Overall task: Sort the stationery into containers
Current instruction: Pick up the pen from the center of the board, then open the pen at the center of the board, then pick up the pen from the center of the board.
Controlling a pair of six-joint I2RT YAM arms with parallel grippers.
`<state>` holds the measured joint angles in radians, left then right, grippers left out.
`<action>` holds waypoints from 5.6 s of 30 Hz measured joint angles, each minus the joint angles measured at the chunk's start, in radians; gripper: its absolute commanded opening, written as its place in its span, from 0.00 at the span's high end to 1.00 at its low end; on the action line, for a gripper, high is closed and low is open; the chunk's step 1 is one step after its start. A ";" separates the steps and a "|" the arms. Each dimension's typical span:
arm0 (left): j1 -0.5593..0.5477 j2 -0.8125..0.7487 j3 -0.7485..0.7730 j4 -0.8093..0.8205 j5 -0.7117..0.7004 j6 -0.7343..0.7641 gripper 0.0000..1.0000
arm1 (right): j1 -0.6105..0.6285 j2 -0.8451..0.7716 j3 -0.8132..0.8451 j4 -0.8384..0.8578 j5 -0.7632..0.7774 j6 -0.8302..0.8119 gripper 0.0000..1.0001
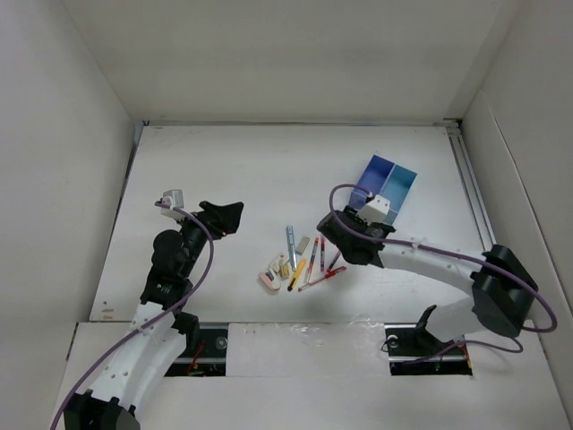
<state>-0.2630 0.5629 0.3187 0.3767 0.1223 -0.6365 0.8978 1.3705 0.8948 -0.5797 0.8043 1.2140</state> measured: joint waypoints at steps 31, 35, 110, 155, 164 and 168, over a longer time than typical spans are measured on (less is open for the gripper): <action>-0.023 0.051 0.000 0.039 0.047 0.019 0.46 | -0.120 0.225 -0.052 0.256 -0.279 0.055 0.61; -0.023 0.051 0.000 0.039 0.054 0.019 0.46 | -0.120 0.239 -0.055 0.257 -0.282 0.058 0.61; -0.050 0.031 0.000 0.046 0.065 0.018 0.46 | -0.619 0.327 0.343 0.349 -0.272 -0.428 0.46; -0.063 0.029 0.000 0.052 0.080 0.018 0.46 | 0.064 0.138 -0.099 0.054 -0.391 0.154 0.66; -0.063 0.029 0.000 0.052 0.080 0.018 0.46 | 0.064 0.129 -0.106 0.017 -0.367 0.193 0.88; -0.063 0.029 0.000 0.052 0.080 0.018 0.46 | 0.064 0.106 -0.114 -0.025 -0.350 0.201 0.85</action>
<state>-0.3256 0.5922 0.3187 0.4290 0.2020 -0.6189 0.9619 1.4765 0.7803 -0.6048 0.4541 1.4155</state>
